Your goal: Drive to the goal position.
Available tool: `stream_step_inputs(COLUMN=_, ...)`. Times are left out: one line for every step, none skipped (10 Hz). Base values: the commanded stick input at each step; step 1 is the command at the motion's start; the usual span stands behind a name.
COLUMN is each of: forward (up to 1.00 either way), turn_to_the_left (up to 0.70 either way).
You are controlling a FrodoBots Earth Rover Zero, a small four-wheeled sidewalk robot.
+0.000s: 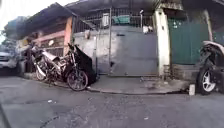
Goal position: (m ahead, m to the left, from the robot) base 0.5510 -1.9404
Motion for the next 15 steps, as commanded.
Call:
stream_step_inputs(forward=0.00, turn_to_the_left=-0.47)
stream_step_inputs(forward=0.00, turn_to_the_left=-0.03)
stream_step_inputs(forward=0.00, turn_to_the_left=0.00)
stream_step_inputs(forward=0.00, turn_to_the_left=0.00)
stream_step_inputs(forward=0.00, turn_to_the_left=0.00)
stream_step_inputs(forward=0.50, turn_to_the_left=-0.01)
stream_step_inputs(forward=0.52, turn_to_the_left=-0.01)
stream_step_inputs(forward=0.52, turn_to_the_left=-0.01)
stream_step_inputs(forward=0.52, turn_to_the_left=-0.01)
stream_step_inputs(forward=0.51, turn_to_the_left=-0.01)
stream_step_inputs(forward=0.51, turn_to_the_left=-0.01)
stream_step_inputs(forward=0.52, turn_to_the_left=-0.01)
stream_step_inputs(forward=0.52, turn_to_the_left=-0.01)
stream_step_inputs(forward=0.52, turn_to_the_left=-0.01)
stream_step_inputs(forward=0.50, turn_to_the_left=-0.01)
